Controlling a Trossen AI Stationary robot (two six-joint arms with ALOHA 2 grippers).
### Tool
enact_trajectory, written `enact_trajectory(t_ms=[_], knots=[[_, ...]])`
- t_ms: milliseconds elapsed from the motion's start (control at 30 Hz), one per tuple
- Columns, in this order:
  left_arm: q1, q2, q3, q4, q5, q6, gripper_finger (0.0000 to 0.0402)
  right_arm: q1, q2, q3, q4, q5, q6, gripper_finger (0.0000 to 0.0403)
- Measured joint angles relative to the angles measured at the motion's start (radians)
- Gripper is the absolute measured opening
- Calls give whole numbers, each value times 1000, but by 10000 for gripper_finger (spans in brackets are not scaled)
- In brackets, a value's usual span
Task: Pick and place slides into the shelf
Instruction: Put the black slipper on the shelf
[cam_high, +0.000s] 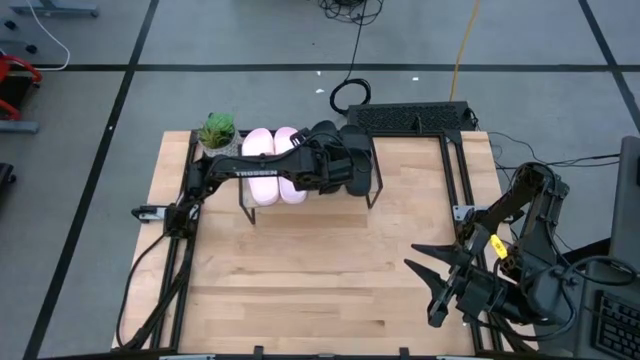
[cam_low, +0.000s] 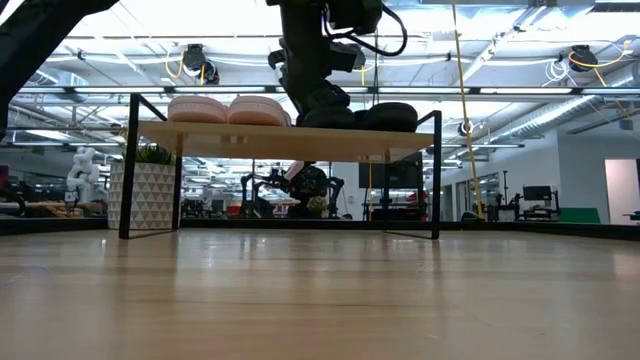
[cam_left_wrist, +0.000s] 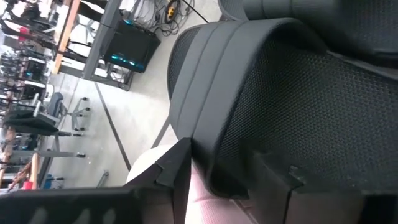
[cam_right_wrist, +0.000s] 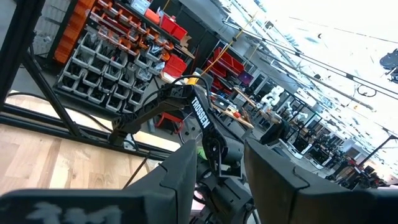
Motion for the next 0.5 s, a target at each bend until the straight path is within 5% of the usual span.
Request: enact_trajectory(t_ms=[500], knots=[[-2, -16, 11, -34, 84, 12, 154, 0, 0, 0, -23, 0, 37, 123]])
